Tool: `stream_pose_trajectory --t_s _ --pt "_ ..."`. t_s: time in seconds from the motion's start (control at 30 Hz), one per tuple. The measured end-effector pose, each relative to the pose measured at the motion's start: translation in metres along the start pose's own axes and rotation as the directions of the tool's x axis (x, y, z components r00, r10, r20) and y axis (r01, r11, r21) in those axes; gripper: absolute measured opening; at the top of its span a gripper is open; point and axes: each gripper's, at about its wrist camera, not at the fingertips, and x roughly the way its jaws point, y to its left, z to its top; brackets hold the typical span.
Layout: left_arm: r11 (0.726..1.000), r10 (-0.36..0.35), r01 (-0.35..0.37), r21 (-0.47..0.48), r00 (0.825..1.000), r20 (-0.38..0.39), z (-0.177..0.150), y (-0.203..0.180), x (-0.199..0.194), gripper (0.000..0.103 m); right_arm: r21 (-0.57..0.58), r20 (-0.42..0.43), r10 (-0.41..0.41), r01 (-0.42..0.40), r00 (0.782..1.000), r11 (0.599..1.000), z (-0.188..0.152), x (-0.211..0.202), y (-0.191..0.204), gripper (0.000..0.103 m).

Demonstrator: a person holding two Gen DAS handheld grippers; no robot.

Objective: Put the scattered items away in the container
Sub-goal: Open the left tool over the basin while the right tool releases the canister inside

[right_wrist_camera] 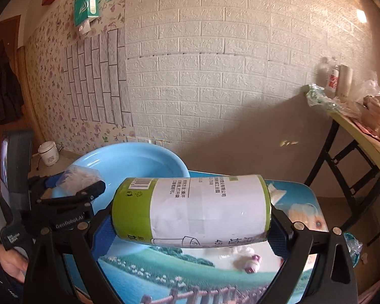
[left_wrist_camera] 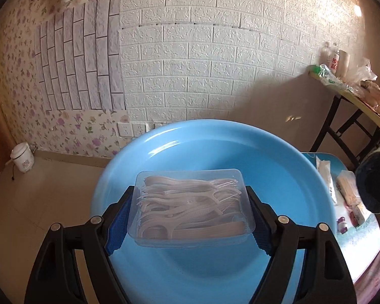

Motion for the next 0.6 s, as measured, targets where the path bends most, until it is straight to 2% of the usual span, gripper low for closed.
stream_pose_trajectory --t_s 0.17,0.27,0.4,0.47,0.5,0.6 --pt "0.998 0.031 -0.032 0.058 0.999 0.020 0.004 0.002 0.001 0.080 -0.058 -0.035 0.036 -0.038 0.999 0.998 0.003 0.033 0.022 0.097" --pt "0.992 0.076 -0.076 0.097 0.997 0.005 0.003 0.004 0.003 0.082 -0.078 -0.050 0.057 -0.061 0.997 0.995 0.005 0.047 0.034 0.097" --pt "0.993 0.087 -0.086 0.079 0.996 -0.011 -0.001 0.018 0.002 0.082 -0.078 -0.084 0.070 -0.077 0.994 0.994 0.005 0.065 0.040 0.097" --pt "0.993 0.097 -0.096 0.066 0.995 -0.006 -0.002 0.026 -0.001 0.089 -0.072 -0.096 0.070 -0.078 0.993 0.994 0.005 0.070 0.038 0.097" --pt "0.993 0.103 -0.102 0.060 0.995 -0.008 -0.002 0.029 -0.002 0.097 -0.070 -0.099 0.073 -0.080 0.992 0.994 0.005 0.072 0.038 0.097" --pt "0.994 0.100 -0.101 0.048 0.995 0.023 -0.001 0.034 -0.009 0.100 -0.057 -0.108 0.088 -0.095 0.990 0.994 0.004 0.077 0.039 0.097"
